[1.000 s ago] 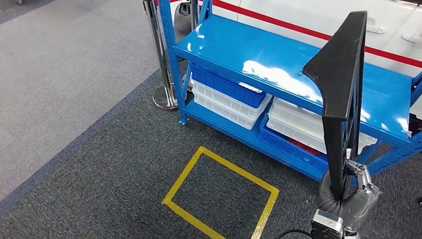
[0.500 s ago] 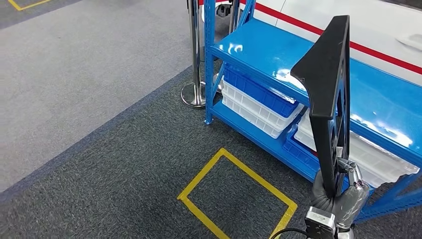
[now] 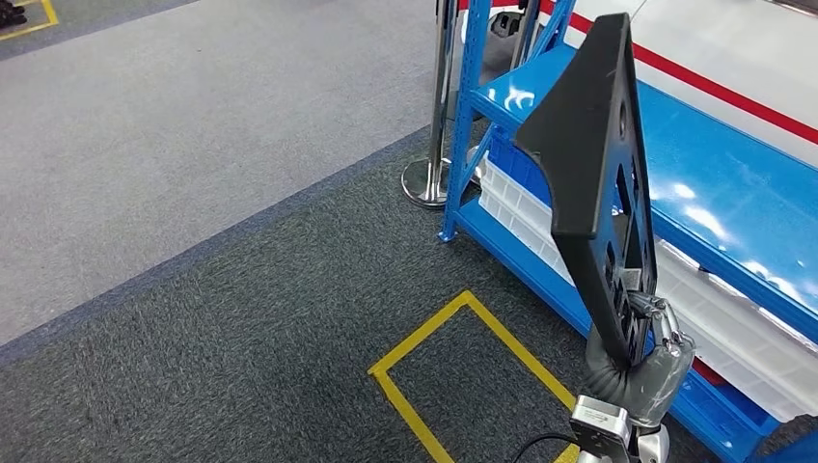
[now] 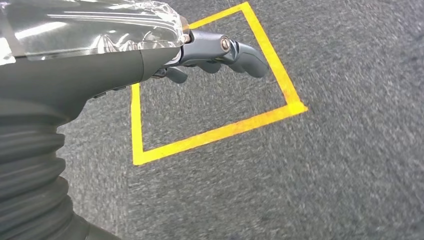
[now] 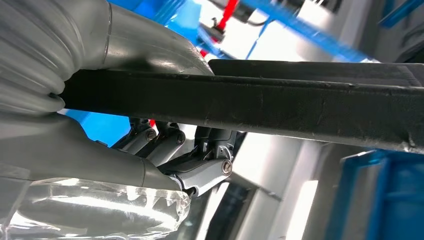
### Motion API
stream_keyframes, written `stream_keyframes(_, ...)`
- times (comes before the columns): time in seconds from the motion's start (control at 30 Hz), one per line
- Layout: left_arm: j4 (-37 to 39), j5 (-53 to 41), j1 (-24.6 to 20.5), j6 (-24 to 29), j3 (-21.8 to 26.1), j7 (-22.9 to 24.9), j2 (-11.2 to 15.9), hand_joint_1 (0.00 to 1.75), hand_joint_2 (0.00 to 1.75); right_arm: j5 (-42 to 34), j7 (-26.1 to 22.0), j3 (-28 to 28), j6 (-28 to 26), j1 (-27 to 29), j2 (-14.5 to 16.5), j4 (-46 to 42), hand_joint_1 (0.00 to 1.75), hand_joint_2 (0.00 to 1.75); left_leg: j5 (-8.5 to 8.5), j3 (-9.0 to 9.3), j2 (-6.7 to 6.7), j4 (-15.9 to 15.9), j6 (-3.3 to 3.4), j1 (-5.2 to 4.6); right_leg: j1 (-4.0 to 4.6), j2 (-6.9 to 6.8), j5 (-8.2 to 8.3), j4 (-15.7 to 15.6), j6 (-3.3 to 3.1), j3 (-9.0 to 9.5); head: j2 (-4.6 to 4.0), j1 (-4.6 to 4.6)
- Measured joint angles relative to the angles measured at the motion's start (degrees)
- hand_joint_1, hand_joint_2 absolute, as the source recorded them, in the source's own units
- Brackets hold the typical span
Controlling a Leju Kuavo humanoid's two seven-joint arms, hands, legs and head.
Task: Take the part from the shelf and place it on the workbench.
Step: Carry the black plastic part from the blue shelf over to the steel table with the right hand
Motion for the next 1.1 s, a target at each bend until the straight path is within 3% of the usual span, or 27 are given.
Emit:
stream_keyframes(0.07, 0.0, -0.56, -0.04, -0.09, -0.02, 0.93, 0.11, 0.0, 1.75, 1.04, 0.35, 0.27, -0.08, 0.02, 0.01, -0.11, 1.75, 1.75, 0.15, -0.2, -1.03, -0.41, 0.75, -0.19, 0.07, -1.13, 0.0, -0.08, 0.63, 0.15, 0.0, 0.01)
stream_keyframes(0.1, 0.0, -0.9, 0.05, -0.17, -0.05, 1.43, 0.17, 0.0, 1.75, 1.23, 0.45, 0.34, -0.1, 0.31, 0.02, -0.28, 1.75, 1.75, 0.38, -0.21, -1.66, -0.62, 1.09, -0.09, -0.04, -0.91, -0.24, 0.08, 0.99, 0.24, 0.0, 0.0)
stream_keyframes(0.17, 0.0, -1.29, 0.16, -0.35, -0.14, 1.98, 0.27, 0.0, 1.75, 1.22, 0.29, 0.36, -0.11, 1.33, 0.02, -0.83, 1.75, 1.75, 0.91, -0.18, -2.92, -1.18, 1.8, 0.21, -0.26, 1.69, -2.33, 2.62, 1.52, -0.69, 0.0, 0.01)
stream_keyframes(0.23, 0.0, -1.12, 0.17, -0.44, -0.19, 2.06, 0.32, 0.0, 1.75, 1.07, -0.04, 0.32, -0.12, 2.56, 0.02, -1.28, 1.75, 1.75, 1.22, -0.44, -4.14, -1.31, 2.22, 0.28, -0.41, 4.72, -6.27, 9.37, 1.73, -3.88, 0.0, 0.01)
stream_keyframes(0.3, 0.0, -0.03, 0.24, -0.48, -0.13, 1.75, 0.34, 0.0, 1.75, 0.97, -0.11, 0.21, -0.12, 3.36, 0.02, -1.47, 1.75, 1.75, 1.34, -0.77, -5.56, -1.18, 2.35, 0.18, -0.4, 5.38, -8.39, 15.45, 1.82, -6.97, 0.0, 0.02)
stream_keyframes(0.33, 0.0, 0.79, 0.31, -0.49, 0.01, 1.44, 0.32, 0.0, 1.75, 0.97, -0.02, 0.12, -0.12, 3.48, 0.02, -1.52, 1.75, 1.75, 1.38, -0.87, -6.31, -1.06, 2.34, 0.15, -0.41, 5.45, -7.77, 15.82, 1.8, -7.24, 0.0, 0.02)
stream_keyframes(0.37, 0.0, 1.56, 0.36, -0.51, 0.21, 1.08, 0.27, 0.0, 1.75, 0.97, 0.21, -0.02, -0.12, 3.39, 0.02, -1.58, 1.75, 1.75, 1.39, -0.92, -7.07, -0.9, 2.29, 0.15, -0.44, 5.62, -6.09, 13.94, 1.71, -6.38, 0.0, 0.02)
stream_keyframes(0.4, 0.0, 2.18, 0.36, -0.54, 0.46, 0.77, 0.17, 0.0, 1.75, 0.97, 0.51, -0.18, -0.12, 3.15, 0.02, -1.63, 1.75, 1.75, 1.38, -0.95, -7.8, -0.69, 2.19, 0.17, -0.5, 6.27, -3.84, 10.31, 1.58, -4.61, 0.0, 0.02)
stream_keyframes(0.47, 0.0, 2.7, 0.22, -0.57, 0.87, 0.46, -0.1, 0.0, 1.75, 1.05, 1.14, -0.53, -0.12, 2.62, 0.02, -1.9, 1.75, 1.75, 1.3, -1.26, -9.14, -0.09, 1.73, 0.07, -0.59, 8.62, -1.08, 3.34, 1.3, -1.31, 0.0, 0.02)
stream_keyframes(0.53, 0.0, 2.61, 0.17, -0.58, 1.02, 0.5, -0.33, 0.0, 1.75, 1.6, 1.73, -0.95, -0.12, 2.41, 0.03, -2.7, 1.75, 1.75, 1.43, -1.79, -10.3, 0.24, 1.02, 0.14, -0.45, 9.58, -0.78, 0.97, 1.03, -0.38, 0.0, 0.02)
stream_keyframes(0.6, 0.0, 2.14, 0.41, -0.51, 1.01, 0.8, -0.48, 0.0, 1.75, 2.35, 2.22, -1.44, -0.12, 2.45, 0.07, -3.93, 1.75, 1.75, 1.69, -2.21, -11.21, 0.21, 0.31, 0.35, -0.46, 8.27, -0.43, 0.73, 0.45, -0.37, 0.0, 0.02)
stream_keyframes(0.67, 0.0, 1.65, 0.59, -0.43, 1.0, 1.17, -0.61, 0.0, 1.75, 2.79, 2.39, -1.82, -0.12, 2.7, 0.23, -5.24, 1.75, 1.75, 0.28, -3.31, -9.34, 2.28, -0.27, 0.26, -0.63, 6.88, -0.09, 0.24, -0.35, -0.2, 0.0, -0.05)
stream_keyframes(0.73, 0.0, 1.19, 0.52, -0.41, 0.96, 1.53, -0.7, 0.0, 1.75, 3.09, 2.39, -2.2, -0.12, 3.35, 0.45, -6.29, 1.75, 1.75, -3.46, -6.28, -5.96, 8.79, -0.77, 0.34, -0.43, 5.31, -0.04, 0.04, -0.87, -0.16, 0.0, -0.11)
stream_keyframes(0.8, 0.0, 0.71, 0.51, -0.4, 0.87, 2.0, -0.74, 0.0, 1.75, 3.29, 2.32, -2.65, -0.12, 4.04, 0.57, -6.8, 1.75, 1.75, -6.32, -9.29, -4.58, 15.61, -1.16, 0.67, -0.15, 3.64, -0.12, 0.05, -1.03, -0.19, 0.0, -0.12)
stream_keyframes(0.83, 0.0, 0.56, 0.56, -0.4, 0.81, 2.21, -0.74, 0.0, 1.75, 3.34, 2.27, -2.87, -0.12, 4.32, 0.6, -6.95, 1.75, 1.75, -6.27, -9.54, -4.35, 16.53, -1.27, 0.79, -0.07, 2.85, -0.17, 0.07, -1.03, -0.18, 0.0, -0.13)
stream_keyframes(0.87, 0.0, 0.53, 0.61, -0.39, 0.74, 2.37, -0.74, 0.0, 1.75, 3.34, 2.25, -3.02, -0.12, 4.55, 0.62, -7.09, 1.75, 1.75, -5.16, -8.51, -4.11, 14.96, -1.29, 0.86, -0.04, 2.11, -0.23, 0.07, -0.99, -0.13, 0.0, -0.13)
stream_keyframes(0.9, 0.0, 0.65, 0.61, -0.39, 0.69, 2.41, -0.74, 0.0, 1.75, 3.26, 2.21, -3.12, -0.12, 4.74, 0.64, -7.27, 1.75, 1.75, -3.39, -6.41, -3.52, 11.38, -1.2, 0.88, -0.02, 1.43, -0.31, 0.08, -0.89, -0.02, 0.0, -0.13)
stream_keyframes(0.97, 0.0, 1.04, 0.45, -0.42, 0.64, 2.17, -0.73, 0.0, 1.75, 2.91, 2.11, -3.32, -0.12, 5.03, 0.65, -7.74, 1.75, 1.75, -0.84, -1.94, -1.09, 3.27, -0.58, 0.47, 0.12, 0.21, -0.55, 0.1, -0.54, 0.28, 0.0, -0.12)
stream_keyframes(1.0, 0.0, 1.27, 0.33, -0.43, 0.65, 2.0, -0.73, 0.0, 1.75, 2.73, 2.05, -3.42, -0.12, 5.14, 0.66, -7.95, 1.75, 1.75, -0.37, -0.71, -0.3, 0.97, -0.16, 0.21, 0.23, -0.3, -0.66, 0.11, -0.29, 0.39, 0.0, -0.12)
stream_keyframes(1.03, 0.0, 1.41, 0.26, -0.43, 0.66, 1.87, -0.72, 0.0, 1.75, 2.59, 2.01, -3.5, -0.12, 5.24, 0.66, -8.12, 1.75, 1.75, -0.42, -0.35, -0.03, 0.05, 0.22, -0.05, 0.31, -0.82, -0.74, 0.11, -0.01, 0.48, 0.0, -0.11)
stream_keyframes(1.1, 0.0, 1.61, 0.3, -0.43, 0.66, 1.78, -0.64, 0.0, 1.75, 2.45, 1.98, -3.59, -0.12, 5.34, 0.66, -8.35, 1.75, 1.75, -0.15, -0.44, -1.39, -0.2, 0.91, -0.08, 0.29, -1.46, -0.91, 0.1, 0.64, 0.66, 0.0, -0.11)
